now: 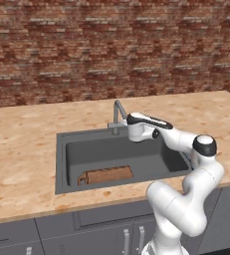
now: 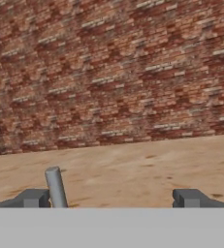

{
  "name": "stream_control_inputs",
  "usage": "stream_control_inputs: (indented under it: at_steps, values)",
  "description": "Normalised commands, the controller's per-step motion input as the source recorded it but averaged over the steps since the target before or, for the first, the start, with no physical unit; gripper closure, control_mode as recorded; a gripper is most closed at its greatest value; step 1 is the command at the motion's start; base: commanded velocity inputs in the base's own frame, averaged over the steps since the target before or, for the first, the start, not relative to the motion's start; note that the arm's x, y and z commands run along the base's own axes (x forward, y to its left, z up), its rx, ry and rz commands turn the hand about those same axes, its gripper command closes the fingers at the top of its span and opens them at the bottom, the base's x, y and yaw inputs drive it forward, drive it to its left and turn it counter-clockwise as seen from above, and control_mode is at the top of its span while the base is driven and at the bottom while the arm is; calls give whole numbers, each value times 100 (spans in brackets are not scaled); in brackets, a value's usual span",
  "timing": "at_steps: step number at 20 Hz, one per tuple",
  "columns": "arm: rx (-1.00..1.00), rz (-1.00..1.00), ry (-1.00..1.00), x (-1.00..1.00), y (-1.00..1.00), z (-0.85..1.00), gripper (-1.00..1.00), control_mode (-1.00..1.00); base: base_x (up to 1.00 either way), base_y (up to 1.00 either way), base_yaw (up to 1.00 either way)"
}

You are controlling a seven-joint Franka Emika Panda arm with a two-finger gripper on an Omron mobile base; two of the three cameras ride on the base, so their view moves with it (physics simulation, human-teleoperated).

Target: Turn on the sink faucet with hot water and rinse the cutting board for ten seconds, then turn off the faucet. Push the cutting board to reach the water if necessary.

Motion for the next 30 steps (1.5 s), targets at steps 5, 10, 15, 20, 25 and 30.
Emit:
stream_control_inputs:
  at_steps: [5, 10, 15, 20, 25, 30]
  values:
    - [0, 0, 0, 11, 0, -2, -100, -100, 0, 0, 0]
    - [0, 0, 0, 9, 0, -1, -100, -100, 0, 0, 0]
    - [0, 0, 0, 8, 0, 0, -100, -100, 0, 0, 0]
    - [0, 0, 0, 2, 0, 0, -100, -100, 0, 0, 0]
    - [0, 0, 0, 0, -5, 0, -100, -100, 0, 0, 0]
    - [0, 0, 0, 0, -9, 0, -100, -100, 0, 0, 0]
